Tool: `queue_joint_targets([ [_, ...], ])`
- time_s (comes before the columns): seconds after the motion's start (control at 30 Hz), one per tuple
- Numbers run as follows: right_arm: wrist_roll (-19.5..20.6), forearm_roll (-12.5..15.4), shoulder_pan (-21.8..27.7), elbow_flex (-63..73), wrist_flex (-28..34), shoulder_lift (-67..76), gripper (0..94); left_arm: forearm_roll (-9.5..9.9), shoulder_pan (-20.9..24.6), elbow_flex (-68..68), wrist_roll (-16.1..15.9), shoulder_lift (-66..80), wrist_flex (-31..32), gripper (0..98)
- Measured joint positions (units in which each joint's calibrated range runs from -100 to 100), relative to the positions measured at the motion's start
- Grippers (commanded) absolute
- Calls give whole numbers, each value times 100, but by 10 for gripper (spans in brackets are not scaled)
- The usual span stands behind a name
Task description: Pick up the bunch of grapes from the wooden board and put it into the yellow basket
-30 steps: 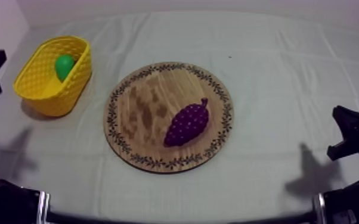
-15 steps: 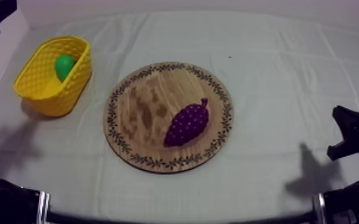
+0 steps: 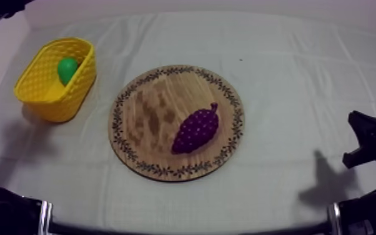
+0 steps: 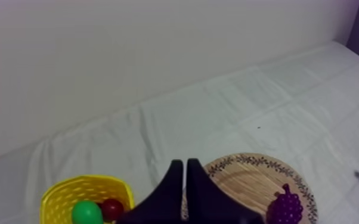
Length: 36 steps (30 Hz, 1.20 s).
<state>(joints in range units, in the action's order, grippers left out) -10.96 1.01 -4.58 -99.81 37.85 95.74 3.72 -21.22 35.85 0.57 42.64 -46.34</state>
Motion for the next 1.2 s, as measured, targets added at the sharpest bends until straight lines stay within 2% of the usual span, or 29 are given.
queue_joint_targets([
  [0.2,0,0,0,0,0,0,4,23,-117,61,0,-12,-9,0],
  [0.47,0,0,0,0,0,0,4,165,-698,214,149,-304,-101,0],
  [0.7,0,0,0,0,0,0,4,219,-1232,182,260,-1018,-307,0],
  [1.03,0,0,0,0,0,0,4,189,-1588,-100,314,-2408,-472,3],
  [1.1,0,0,0,0,0,0,4,184,-1636,-238,344,-2743,-507,50],
  [1.2,0,0,0,0,0,0,4,177,-1691,-460,429,-3208,-628,256],
])
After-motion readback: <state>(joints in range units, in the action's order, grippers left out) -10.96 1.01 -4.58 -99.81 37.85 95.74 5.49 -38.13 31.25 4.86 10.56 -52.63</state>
